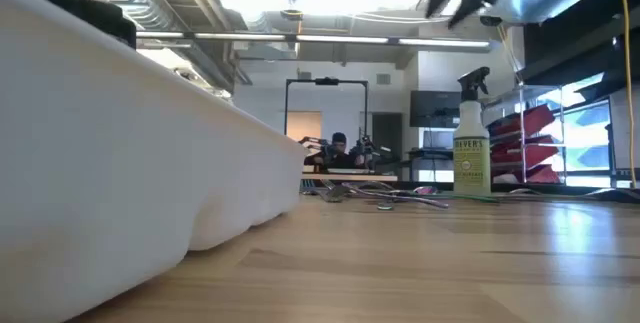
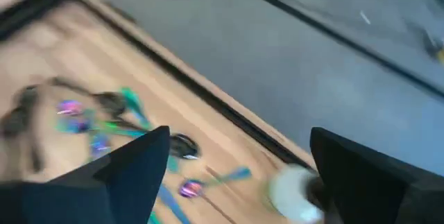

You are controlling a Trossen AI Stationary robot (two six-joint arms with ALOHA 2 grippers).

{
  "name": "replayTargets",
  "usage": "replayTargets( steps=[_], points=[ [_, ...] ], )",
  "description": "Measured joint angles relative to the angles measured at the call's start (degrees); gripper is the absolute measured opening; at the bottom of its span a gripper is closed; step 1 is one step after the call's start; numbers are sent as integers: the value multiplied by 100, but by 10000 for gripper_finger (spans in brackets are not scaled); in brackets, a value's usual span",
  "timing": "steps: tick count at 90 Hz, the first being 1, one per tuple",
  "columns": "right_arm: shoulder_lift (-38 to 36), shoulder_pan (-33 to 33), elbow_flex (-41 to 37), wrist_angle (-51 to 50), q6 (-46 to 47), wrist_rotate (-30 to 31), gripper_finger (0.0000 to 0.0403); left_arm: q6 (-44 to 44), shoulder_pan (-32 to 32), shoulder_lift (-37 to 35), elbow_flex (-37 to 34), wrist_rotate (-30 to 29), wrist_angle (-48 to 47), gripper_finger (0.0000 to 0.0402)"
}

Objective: Sort silverware
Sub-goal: Adjust the white silverware tray

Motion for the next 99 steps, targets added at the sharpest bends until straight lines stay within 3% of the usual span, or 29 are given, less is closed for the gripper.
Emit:
replayTargets(
  steps=[18, 31, 46, 57, 79, 99],
  points=[
    [56, 1579, -201, -85, -654, 225, 330, 1, 1, 0, 2, 1, 0, 0],
    [63, 2253, -1044, 170, -971, 476, 331, -1, 1, 0, 2, -1, 0, 0],
    [64, 2871, -2143, 725, -1015, 366, 331, 1, 2, 0, 2, -1, 0, 0],
    [64, 3120, -2840, 1266, -1345, 407, 331, 1, 2, 0, 2, 2, 0, 0],
    [132, 3075, -3340, 1535, -1968, 1419, 331, 1, 0, 0, 2, -1, 0, 0],
    [395, 3049, -3340, 936, -1393, 1307, 331, 1, 1, 0, 2, -1, 0, 0]
  ],
)
